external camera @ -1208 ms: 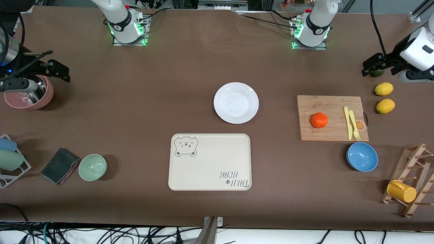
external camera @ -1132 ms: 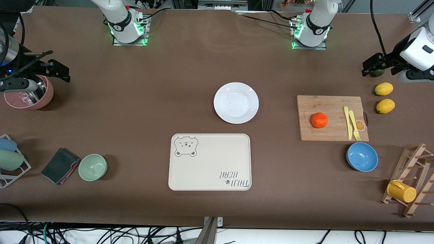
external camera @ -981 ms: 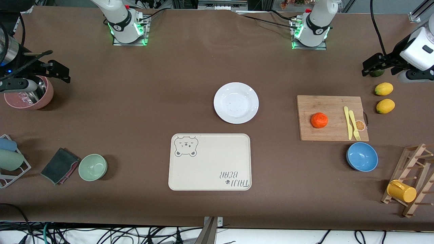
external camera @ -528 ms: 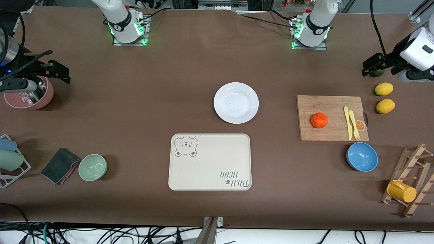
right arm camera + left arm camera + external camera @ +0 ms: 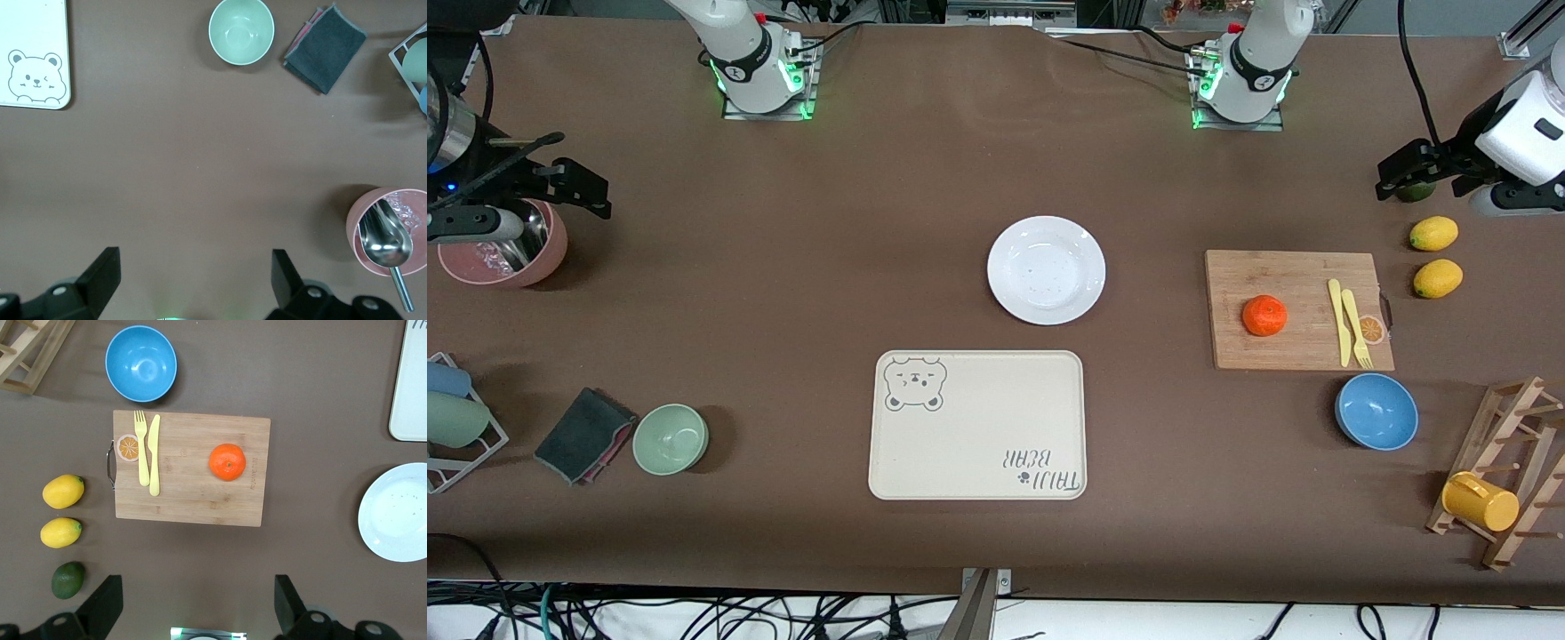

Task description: Place orange and plate with both arms

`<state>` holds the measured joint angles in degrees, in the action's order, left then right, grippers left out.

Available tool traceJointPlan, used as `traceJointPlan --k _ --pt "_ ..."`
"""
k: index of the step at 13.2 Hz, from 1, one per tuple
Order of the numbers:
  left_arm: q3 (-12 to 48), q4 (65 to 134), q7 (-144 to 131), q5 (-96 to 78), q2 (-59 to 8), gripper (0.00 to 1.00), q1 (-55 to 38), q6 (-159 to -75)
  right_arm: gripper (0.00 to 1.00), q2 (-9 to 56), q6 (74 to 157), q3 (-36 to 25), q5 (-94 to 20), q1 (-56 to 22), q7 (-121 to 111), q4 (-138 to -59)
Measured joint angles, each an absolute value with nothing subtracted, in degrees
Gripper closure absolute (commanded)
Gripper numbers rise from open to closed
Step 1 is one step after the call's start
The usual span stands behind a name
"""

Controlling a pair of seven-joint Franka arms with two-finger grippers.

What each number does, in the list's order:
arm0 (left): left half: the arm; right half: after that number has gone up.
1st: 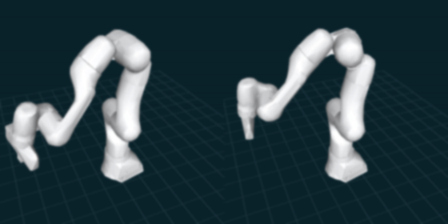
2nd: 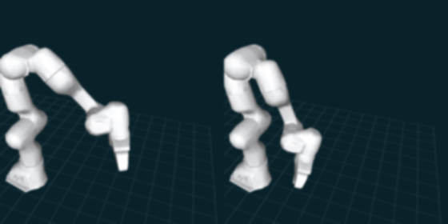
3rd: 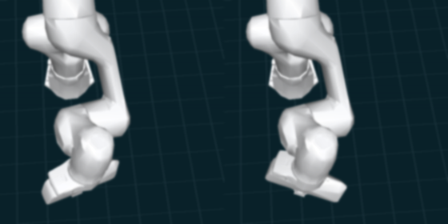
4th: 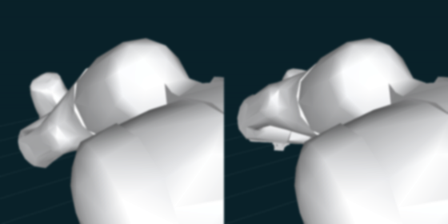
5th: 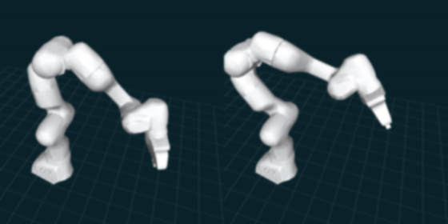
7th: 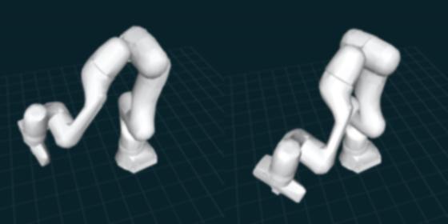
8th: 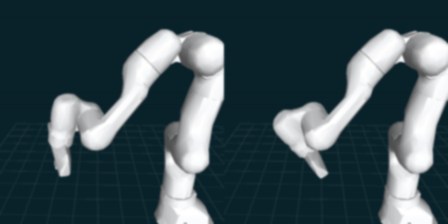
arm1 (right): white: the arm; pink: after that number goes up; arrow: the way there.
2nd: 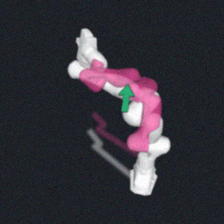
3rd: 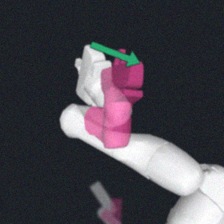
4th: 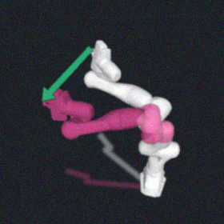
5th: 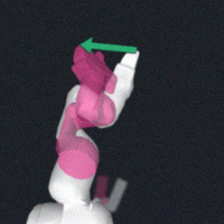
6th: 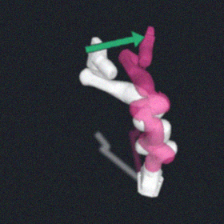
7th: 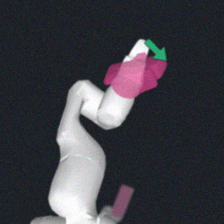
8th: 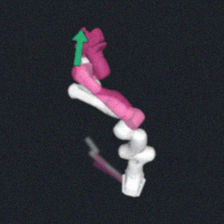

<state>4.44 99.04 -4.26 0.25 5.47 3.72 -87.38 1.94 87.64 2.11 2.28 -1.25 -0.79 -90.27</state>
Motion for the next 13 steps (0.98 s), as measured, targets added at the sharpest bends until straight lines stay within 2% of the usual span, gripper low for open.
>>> traceJointPlan --k 13 --pt "4.44 98.54 -4.26 0.25 5.31 0.00 3.73 -87.38 0.00 1.95 87.73 1.94 1.70 -1.24 -0.73 -90.27"
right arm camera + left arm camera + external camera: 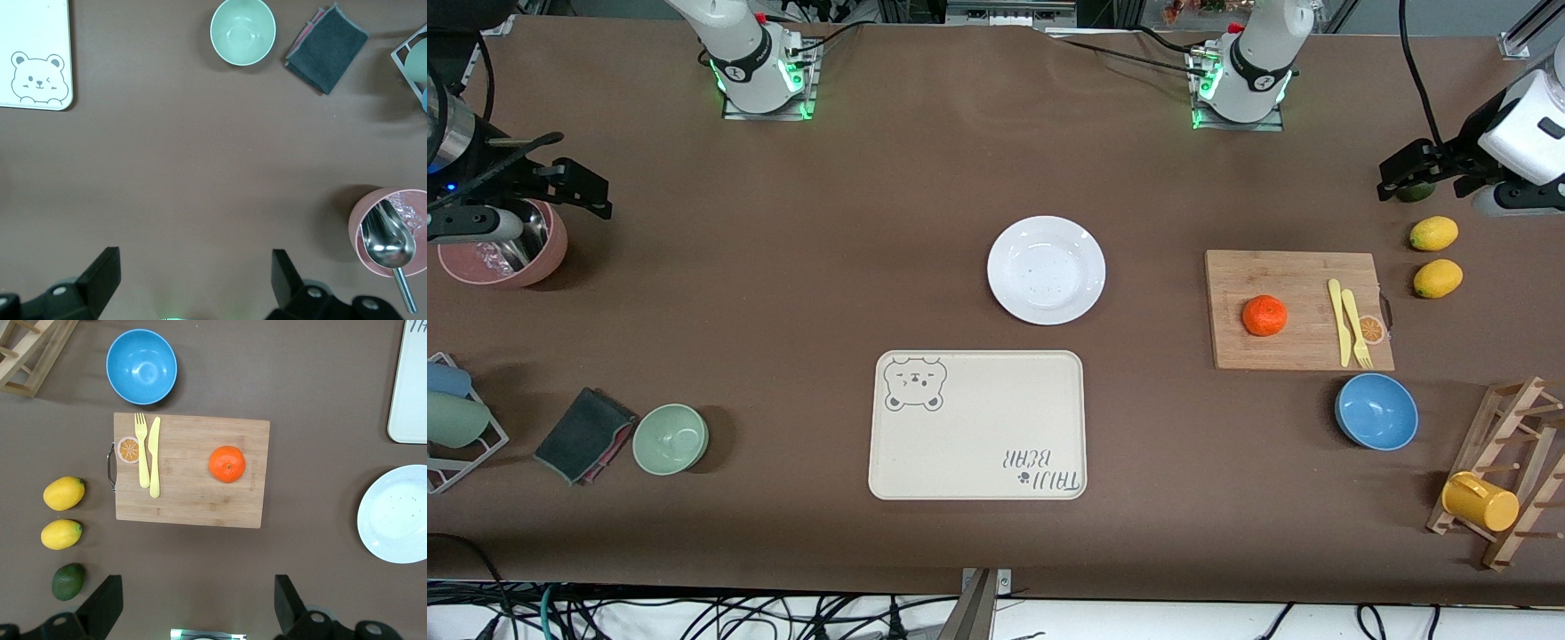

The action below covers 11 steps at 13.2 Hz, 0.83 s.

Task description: Place orange and plate with both arms

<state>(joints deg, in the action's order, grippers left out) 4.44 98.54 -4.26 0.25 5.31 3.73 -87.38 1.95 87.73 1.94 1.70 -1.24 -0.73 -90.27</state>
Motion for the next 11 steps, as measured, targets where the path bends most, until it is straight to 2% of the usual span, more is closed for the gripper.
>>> traceJointPlan --k 7,11 --pt "4.38 98.53 -4.26 0.25 4.94 0.00 3.74 -87.83 0.00 2.00 87.73 1.84 0.24 -1.22 -0.73 -90.27" --pt "4.36 98.85 -4.26 0.25 0.92 0.00 3.86 -90.56 0.00 2.02 87.73 1.84 0.09 -1.22 -0.73 -90.27"
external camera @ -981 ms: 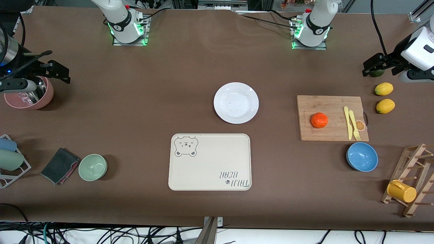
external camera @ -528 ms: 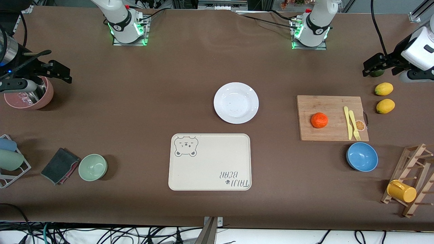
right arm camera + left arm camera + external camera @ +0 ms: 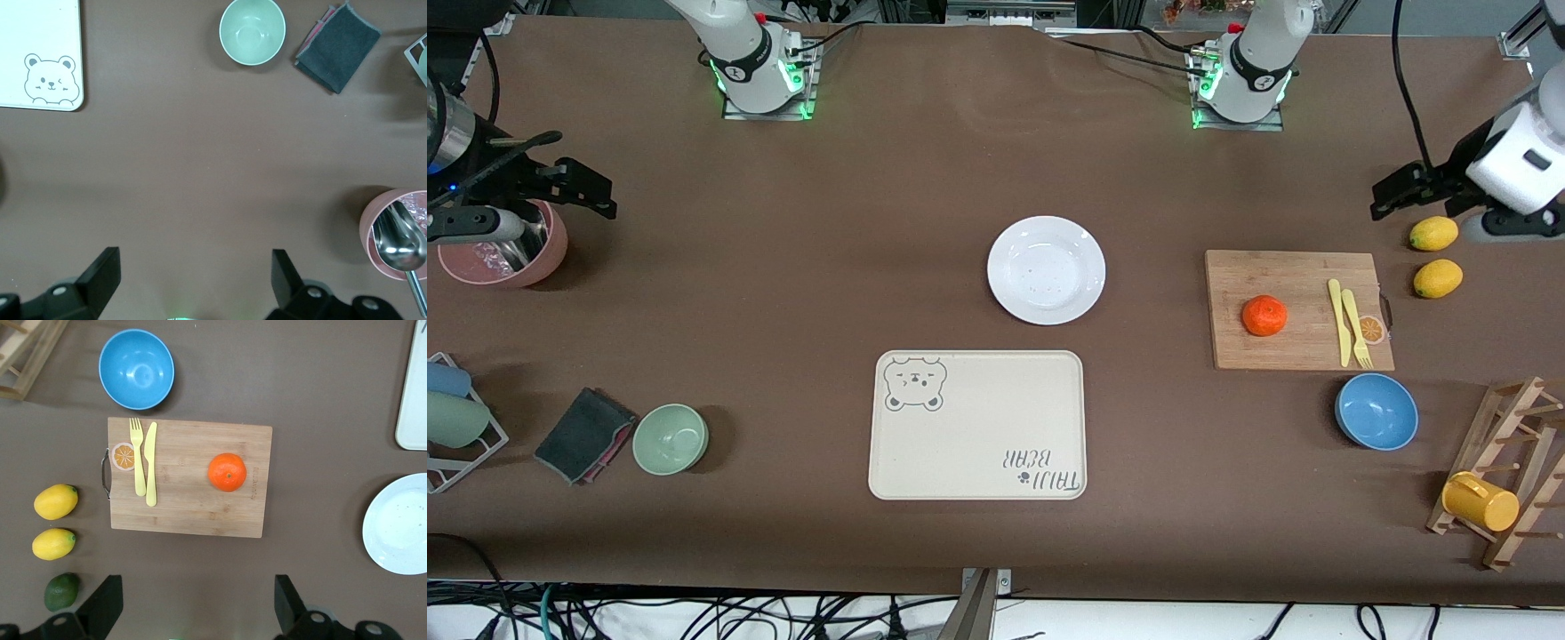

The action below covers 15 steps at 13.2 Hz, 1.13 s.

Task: Place orange and plate with both arms
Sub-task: 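Reach the left gripper down to the orange on the cutting board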

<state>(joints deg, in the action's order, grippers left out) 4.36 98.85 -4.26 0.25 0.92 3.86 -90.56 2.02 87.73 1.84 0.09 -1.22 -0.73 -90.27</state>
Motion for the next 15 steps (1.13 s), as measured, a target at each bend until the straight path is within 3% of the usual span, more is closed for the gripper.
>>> traceJointPlan --k 4,12,15 --pt "4.34 101.22 -4.26 0.25 -6.36 0.00 3.86 -98.82 0.00 2.04 87.42 1.76 -0.07 -1.14 -0.73 -90.28" --pt "4.57 121.31 -4.26 0.25 -12.93 0.00 3.46 -131.83 0.00 2.07 87.33 1.72 -0.23 -1.11 -0.73 -90.27" --pt "4.57 126.06 -4.18 0.25 -15.06 0.00 3.24 -138.50 0.00 2.07 87.32 1.72 -0.23 -1.11 -0.73 -90.28"
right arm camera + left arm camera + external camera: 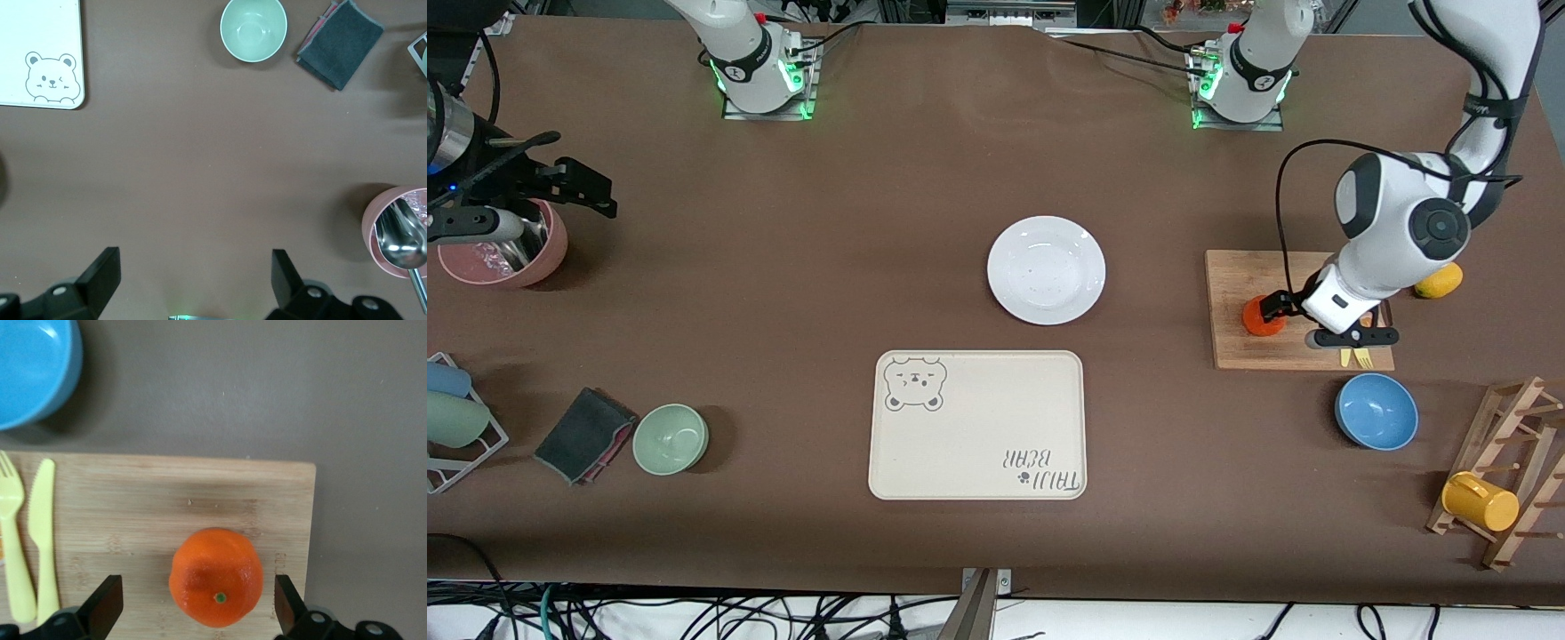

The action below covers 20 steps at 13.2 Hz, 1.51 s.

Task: Place orange and plate with both arms
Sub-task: 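Reach the left gripper down to the orange on the cutting board, then close the left gripper on the orange and lift it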

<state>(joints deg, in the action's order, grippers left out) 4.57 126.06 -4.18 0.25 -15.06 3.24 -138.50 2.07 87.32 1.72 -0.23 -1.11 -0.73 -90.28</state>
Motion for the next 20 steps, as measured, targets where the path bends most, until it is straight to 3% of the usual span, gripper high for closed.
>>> traceJointPlan --k 6,7,9,16,20 --pt "4.56 126.43 -4.18 0.25 -18.86 0.01 1.83 -141.90 0.00 2.07 87.15 1.72 -0.23 -1.11 -0.73 -90.27" --pt "4.52 126.44 -4.18 0.25 -19.39 0.25 1.68 -142.44 0.00 2.07 87.14 1.72 -0.23 -1.11 -0.73 -90.28" --pt "3.98 126.44 -4.18 0.25 -20.30 1.00 1.36 -143.83 0.00 2.06 87.10 1.73 -0.23 -1.11 -0.73 -90.28" --pt "3.70 125.88 -4.09 0.25 -18.99 1.00 0.90 -143.97 0.00 2.05 87.09 1.93 -0.24 -1.13 -0.73 -90.27" --pt "9.31 125.30 -9.83 0.01 -15.91 1.00 -2.56 -143.41 0.00 2.05 87.09 1.98 -0.24 -1.15 -0.73 -90.27"
